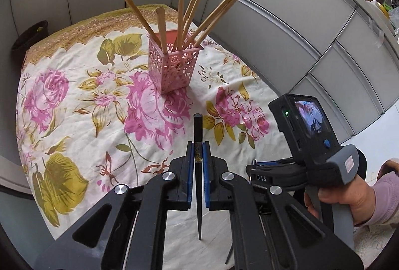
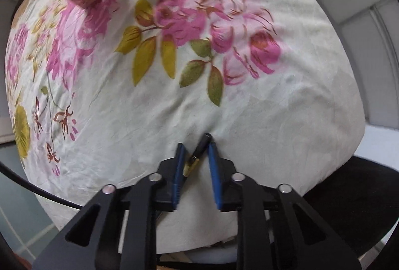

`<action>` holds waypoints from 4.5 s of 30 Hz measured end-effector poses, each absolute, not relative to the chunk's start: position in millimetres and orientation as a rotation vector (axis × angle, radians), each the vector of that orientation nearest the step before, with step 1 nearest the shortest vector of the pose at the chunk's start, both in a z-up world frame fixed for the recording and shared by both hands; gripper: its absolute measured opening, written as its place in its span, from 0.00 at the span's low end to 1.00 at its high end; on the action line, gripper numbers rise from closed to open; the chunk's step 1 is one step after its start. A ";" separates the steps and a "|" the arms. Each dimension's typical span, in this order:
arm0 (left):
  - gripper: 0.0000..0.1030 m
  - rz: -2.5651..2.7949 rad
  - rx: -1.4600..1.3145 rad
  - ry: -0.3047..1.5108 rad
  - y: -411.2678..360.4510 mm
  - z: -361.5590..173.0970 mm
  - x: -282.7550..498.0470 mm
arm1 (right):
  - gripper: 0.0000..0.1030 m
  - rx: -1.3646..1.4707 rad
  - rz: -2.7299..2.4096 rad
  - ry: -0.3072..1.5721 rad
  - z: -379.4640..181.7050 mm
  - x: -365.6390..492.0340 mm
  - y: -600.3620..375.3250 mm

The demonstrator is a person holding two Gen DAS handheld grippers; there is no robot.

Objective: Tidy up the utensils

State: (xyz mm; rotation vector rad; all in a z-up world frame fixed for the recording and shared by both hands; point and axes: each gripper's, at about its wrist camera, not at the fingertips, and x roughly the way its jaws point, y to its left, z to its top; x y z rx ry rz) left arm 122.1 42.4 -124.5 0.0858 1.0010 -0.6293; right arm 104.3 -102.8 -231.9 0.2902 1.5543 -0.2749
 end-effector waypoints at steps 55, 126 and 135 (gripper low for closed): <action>0.06 -0.392 0.001 0.407 -13.8 57.1 192.2 | 0.07 0.316 0.157 0.285 76.5 149.3 -192.9; 0.93 -0.026 -0.089 0.377 7.7 49.1 31.0 | 0.93 0.320 -0.139 0.412 23.9 21.6 -182.8; 0.93 -0.001 -0.075 0.403 1.4 48.4 13.5 | 0.93 0.295 -0.107 0.474 20.1 12.4 -176.3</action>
